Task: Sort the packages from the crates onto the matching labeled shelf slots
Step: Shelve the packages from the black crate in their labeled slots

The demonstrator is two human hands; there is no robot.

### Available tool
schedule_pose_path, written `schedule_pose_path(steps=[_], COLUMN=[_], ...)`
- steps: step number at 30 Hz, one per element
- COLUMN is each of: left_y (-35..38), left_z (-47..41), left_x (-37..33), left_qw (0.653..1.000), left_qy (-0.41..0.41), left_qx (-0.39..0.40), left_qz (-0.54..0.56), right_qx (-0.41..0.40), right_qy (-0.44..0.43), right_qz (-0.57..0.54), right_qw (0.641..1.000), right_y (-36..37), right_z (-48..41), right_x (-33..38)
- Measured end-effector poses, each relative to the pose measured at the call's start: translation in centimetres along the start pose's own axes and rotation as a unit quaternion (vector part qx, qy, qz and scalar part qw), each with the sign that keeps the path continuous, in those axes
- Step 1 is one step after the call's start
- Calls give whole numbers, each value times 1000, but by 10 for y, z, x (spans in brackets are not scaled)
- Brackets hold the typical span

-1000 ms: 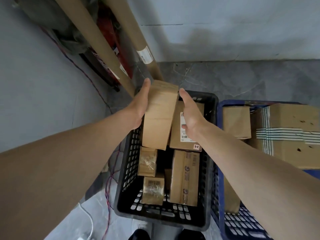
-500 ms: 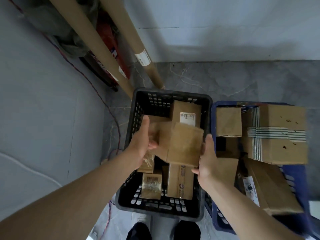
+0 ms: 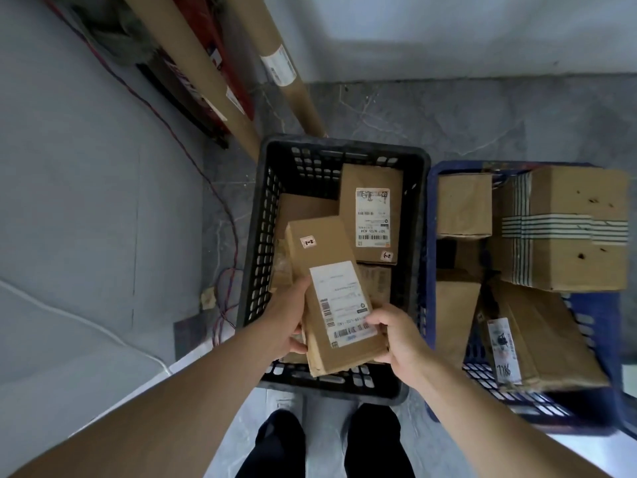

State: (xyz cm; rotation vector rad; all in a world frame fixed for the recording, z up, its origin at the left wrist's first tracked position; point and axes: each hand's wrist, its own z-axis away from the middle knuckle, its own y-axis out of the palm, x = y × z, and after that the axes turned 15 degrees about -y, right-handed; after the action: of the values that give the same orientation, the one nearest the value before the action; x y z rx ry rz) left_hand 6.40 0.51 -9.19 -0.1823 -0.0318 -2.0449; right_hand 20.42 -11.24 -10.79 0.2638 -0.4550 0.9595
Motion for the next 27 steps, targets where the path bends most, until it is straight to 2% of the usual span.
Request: schedule_pose_path(steps=[2,8,13,21,27], left_y=[-2,-5,-9,-15,-17], left_z=[-2,-6,-22,-40,-33], left_x=[1,-1,1,1,1], left_qw=[1000,1000,1000,999,999], left_qy=[-5,-11,-21,-7,1], left_qx=[10,5,-3,-19,-5], left_qz=[-1,10,15,29,47], right_qx=[18,1,24,43,63], right_qy=[-5,-13,-51,-58,-66], right_qz=[18,16,77,51,47], right_qw=[1000,1000,995,996,995], right_y=[6,23,34,44,58], right_z=[-1,-2,-9,-33,-25], right_x=[-3,0,-5,-25,-8])
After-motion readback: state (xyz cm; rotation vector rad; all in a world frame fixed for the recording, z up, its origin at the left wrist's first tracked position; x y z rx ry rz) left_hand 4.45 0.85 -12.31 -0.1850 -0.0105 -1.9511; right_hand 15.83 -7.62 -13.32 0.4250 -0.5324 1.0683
